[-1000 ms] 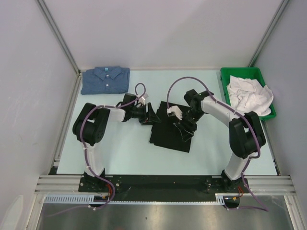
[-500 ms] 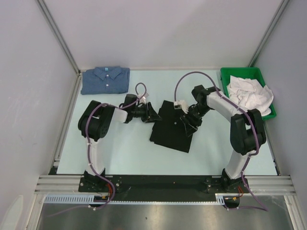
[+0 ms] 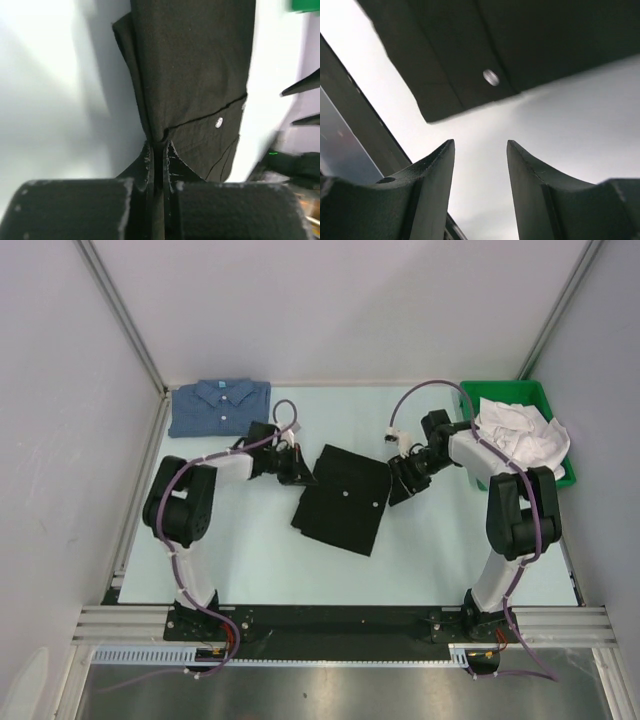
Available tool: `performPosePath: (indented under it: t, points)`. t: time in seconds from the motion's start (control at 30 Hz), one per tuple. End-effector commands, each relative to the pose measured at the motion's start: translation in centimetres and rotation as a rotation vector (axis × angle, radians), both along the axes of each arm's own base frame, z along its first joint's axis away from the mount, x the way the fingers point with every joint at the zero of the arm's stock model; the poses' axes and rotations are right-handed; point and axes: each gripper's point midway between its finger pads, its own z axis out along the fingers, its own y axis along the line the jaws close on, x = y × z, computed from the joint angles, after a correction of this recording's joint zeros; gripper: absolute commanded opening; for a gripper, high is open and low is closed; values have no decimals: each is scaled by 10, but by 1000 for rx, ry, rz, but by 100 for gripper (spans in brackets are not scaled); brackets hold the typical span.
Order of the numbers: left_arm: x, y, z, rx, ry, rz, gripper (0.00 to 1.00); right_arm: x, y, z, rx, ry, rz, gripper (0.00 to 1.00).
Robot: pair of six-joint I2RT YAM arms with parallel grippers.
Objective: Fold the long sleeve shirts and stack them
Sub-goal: Fold the shirt
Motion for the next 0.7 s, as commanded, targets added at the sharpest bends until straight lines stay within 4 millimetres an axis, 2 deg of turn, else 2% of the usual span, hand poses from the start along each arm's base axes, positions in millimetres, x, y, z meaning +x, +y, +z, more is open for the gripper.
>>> performPosePath:
  t: [0.0, 0.03, 0.07, 0.1, 0.13, 0.17, 0.2, 0.23, 0.27, 0.3, 0.33, 0.37, 0.4, 0.47, 0.5, 0.53, 0.57, 0.6, 0.63, 0.67]
  points:
    - [13, 54, 57, 311, -234, -112, 0, 23, 10, 4, 117, 58, -208, 52]
    - [7, 68, 61, 359, -205, -117, 0, 26, 12, 2, 144, 64, -225, 51]
    - [22, 81, 78, 433, -284, -123, 0, 26, 14, 2, 158, 103, -268, 51]
    - [25, 88, 94, 466, -312, -124, 0, 27, 15, 1, 171, 120, -290, 51]
    - [18, 101, 100, 504, -281, -134, 0, 30, 16, 0, 202, 125, -313, 52]
    - [31, 112, 123, 573, -357, -128, 0, 30, 18, 3, 222, 158, -358, 52]
    - [26, 119, 135, 609, -360, -141, 0, 39, 19, 7, 252, 136, -386, 52]
    - [29, 124, 145, 646, -384, -138, 0, 40, 21, 10, 278, 146, -406, 53]
    - [37, 128, 167, 686, -448, -133, 0, 36, 21, 6, 294, 173, -431, 54]
    - [34, 135, 171, 771, -444, -141, 0, 43, 25, 16, 339, 176, -481, 56]
    - [36, 136, 174, 813, -450, -157, 0, 43, 27, 19, 368, 191, -492, 61]
    - [42, 134, 193, 843, -502, -159, 0, 40, 27, 17, 380, 218, -514, 64]
    - [38, 129, 196, 885, -507, -183, 0, 44, 30, 22, 409, 230, -541, 67]
    - [39, 120, 197, 958, -546, -232, 0, 43, 30, 19, 422, 263, -572, 78]
    - [36, 104, 196, 979, -572, -263, 0, 46, 30, 20, 444, 285, -597, 87]
    - [35, 96, 193, 982, -582, -280, 0, 47, 29, 18, 452, 298, -613, 88]
    - [34, 86, 177, 986, -555, -299, 0, 49, 27, 17, 462, 307, -632, 89]
    - [31, 67, 170, 973, -573, -324, 0, 51, 26, 15, 477, 308, -647, 91]
    - [29, 55, 158, 962, -562, -343, 0, 52, 25, 12, 480, 339, -675, 94]
    - [24, 45, 132, 959, -504, -352, 0, 54, 22, 10, 484, 348, -697, 94]
